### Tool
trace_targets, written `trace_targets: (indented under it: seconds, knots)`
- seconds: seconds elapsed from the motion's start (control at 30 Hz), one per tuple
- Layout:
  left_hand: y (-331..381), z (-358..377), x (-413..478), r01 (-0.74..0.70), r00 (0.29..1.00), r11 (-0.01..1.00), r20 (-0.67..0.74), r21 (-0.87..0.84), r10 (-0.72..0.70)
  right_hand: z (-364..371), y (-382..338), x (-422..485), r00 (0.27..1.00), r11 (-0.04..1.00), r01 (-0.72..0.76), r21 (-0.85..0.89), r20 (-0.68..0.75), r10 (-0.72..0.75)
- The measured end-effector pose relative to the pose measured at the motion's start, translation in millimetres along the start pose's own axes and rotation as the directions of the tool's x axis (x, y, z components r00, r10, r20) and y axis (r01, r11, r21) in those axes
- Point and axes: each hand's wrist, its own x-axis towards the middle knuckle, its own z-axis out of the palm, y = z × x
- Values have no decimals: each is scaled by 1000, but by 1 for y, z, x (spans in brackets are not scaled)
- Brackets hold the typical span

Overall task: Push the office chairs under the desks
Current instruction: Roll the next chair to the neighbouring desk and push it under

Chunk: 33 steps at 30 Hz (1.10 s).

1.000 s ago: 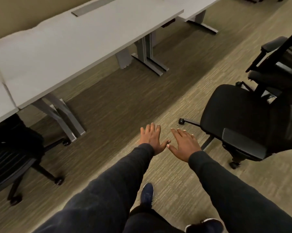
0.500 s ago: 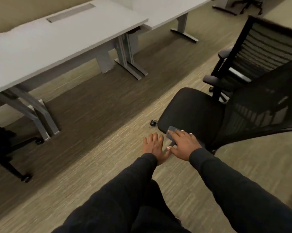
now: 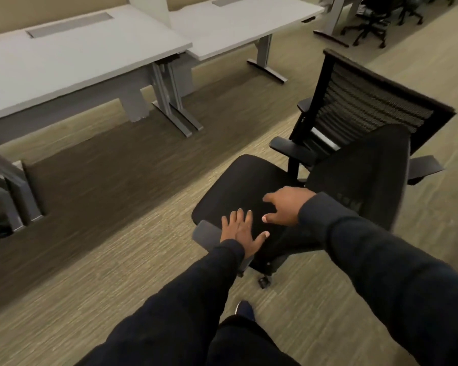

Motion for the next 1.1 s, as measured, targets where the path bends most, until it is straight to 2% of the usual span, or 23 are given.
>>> trace_targets:
  seconds: [0.23,0.4,0.47,0.6,0.67,0.8,0.93,1.1]
  knots:
    - [89,-34,48,4,999,991,-52,-137,-11,-42,113,-16,999,998,18,-57,-42,-20]
    - [156,-60,72,-9,985,976,-173,-218,-29,-49,193,-22,989,994,102,-28,-108,-104]
    - [185,-68,80,-20,981,968,-194,-252,-30,-44,228,-24,972,987,158,11,-180,-153]
    - [237,-76,83,21,989,944,-130,-329,-67,-18,296,-25,837,927,364,95,-470,-281]
    - [258,-78,83,43,997,950,-48,-309,-61,4,321,-20,775,903,423,70,-544,-321]
    - [291,-72,79,111,991,948,111,-298,-81,39,341,-3,693,889,458,-14,-620,-367]
    - [296,-70,78,153,987,916,109,-370,-121,32,338,7,635,863,505,-2,-676,-373]
    - [275,-84,85,194,981,869,105,-456,-164,15,326,30,604,833,552,-8,-685,-407]
